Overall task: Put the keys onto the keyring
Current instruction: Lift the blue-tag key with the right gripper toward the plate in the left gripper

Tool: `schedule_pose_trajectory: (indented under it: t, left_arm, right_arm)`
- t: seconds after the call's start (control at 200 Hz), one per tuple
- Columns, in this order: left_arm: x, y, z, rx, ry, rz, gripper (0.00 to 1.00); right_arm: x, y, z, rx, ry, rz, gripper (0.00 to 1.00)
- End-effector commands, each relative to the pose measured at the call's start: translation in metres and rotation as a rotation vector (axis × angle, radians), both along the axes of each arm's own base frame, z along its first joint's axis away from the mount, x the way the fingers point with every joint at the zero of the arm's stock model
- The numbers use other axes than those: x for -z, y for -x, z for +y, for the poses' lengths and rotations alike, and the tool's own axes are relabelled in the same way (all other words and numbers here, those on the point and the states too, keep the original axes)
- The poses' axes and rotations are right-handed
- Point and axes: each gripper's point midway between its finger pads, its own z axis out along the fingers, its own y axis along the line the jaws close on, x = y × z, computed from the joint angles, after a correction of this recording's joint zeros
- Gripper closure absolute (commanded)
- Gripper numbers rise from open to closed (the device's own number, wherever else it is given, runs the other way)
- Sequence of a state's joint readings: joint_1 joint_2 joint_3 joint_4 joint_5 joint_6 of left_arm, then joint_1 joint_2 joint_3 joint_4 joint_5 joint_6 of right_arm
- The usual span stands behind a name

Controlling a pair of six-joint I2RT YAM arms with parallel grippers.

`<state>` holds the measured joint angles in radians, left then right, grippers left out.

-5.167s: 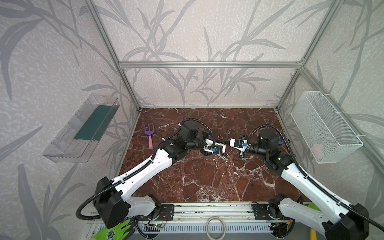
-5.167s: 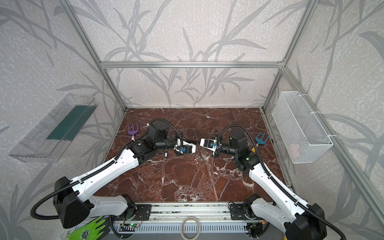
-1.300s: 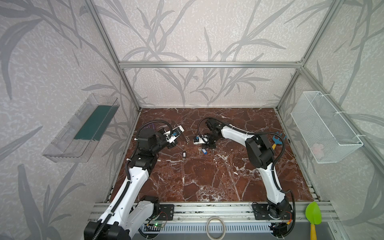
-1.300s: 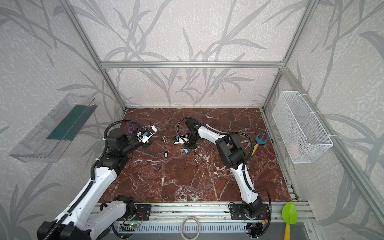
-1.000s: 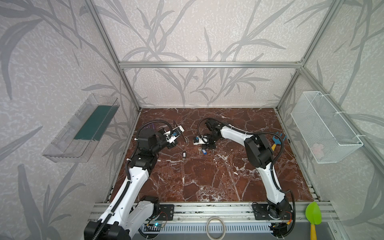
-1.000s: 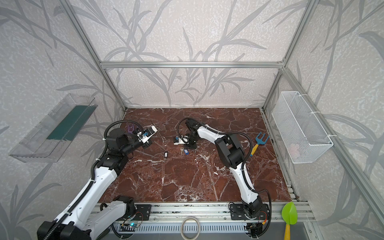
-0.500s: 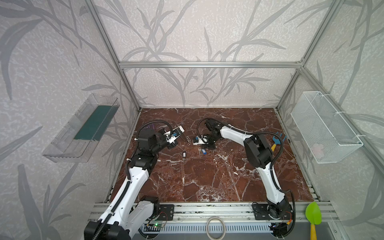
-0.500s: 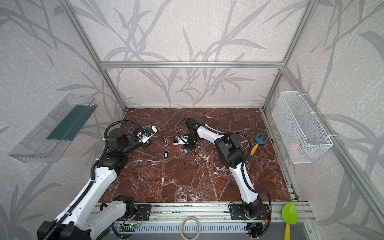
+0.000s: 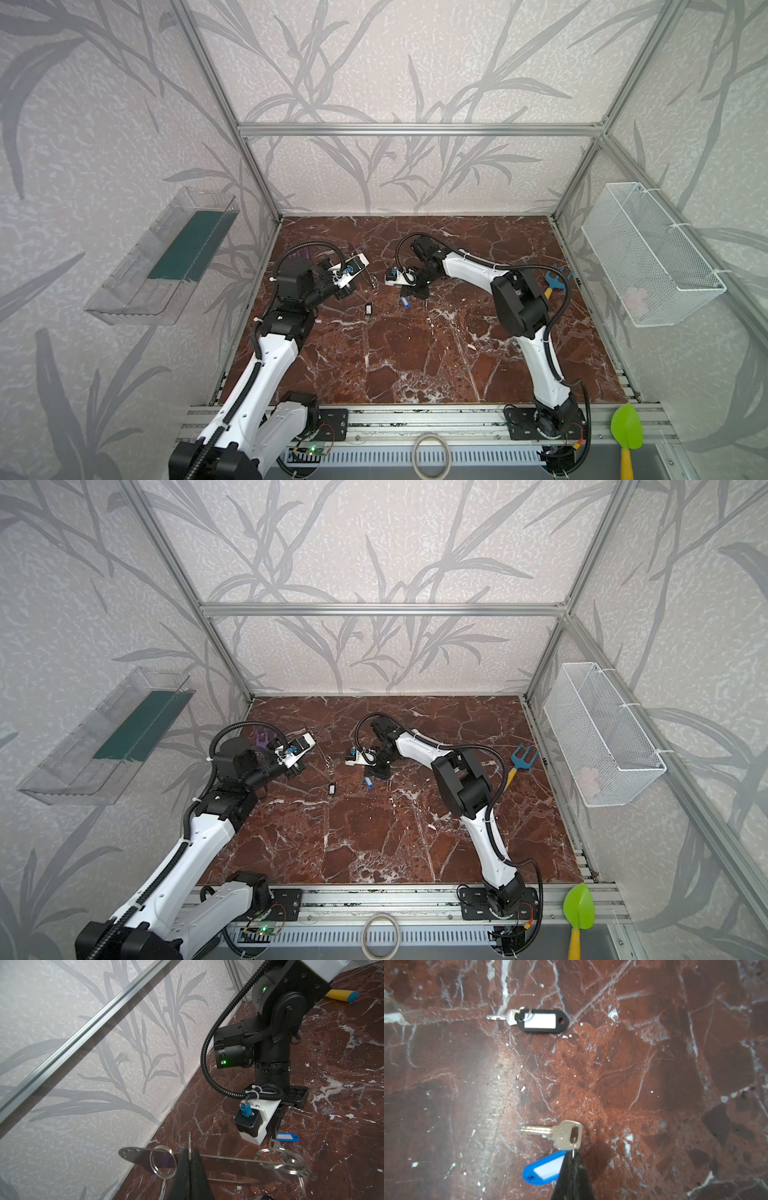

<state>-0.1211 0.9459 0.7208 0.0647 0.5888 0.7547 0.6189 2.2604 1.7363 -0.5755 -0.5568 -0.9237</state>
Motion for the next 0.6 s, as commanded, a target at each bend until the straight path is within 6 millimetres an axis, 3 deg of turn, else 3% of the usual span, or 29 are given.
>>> schedule_pose_trajectory:
  t: [0.0,0.185,0.375,0.595]
  left_arm:
    - [-0.003,0.003,-0.003,0.026,0.018,-0.021,1.0]
    - [0.0,0.003,-0.004,0.035,0.021,-0.012,1.0]
    - [0.002,0.002,-0.008,0.057,0.028,-0.011,1.0]
    - [0.003,0.002,-0.01,0.069,0.053,-0.005,1.0]
  right_arm:
    - [-0.024,0.009,0.0,-0.034,-0.057,-0.004,1.0]
    - [-0.016,0.02,-0.013,-0.07,0.009,-0.004,1.0]
    - [-0.012,0.022,-0.011,-0.076,0.01,0.013,1.0]
    - [-0.031,0.017,-0.006,-0.029,-0.059,0.05,1.0]
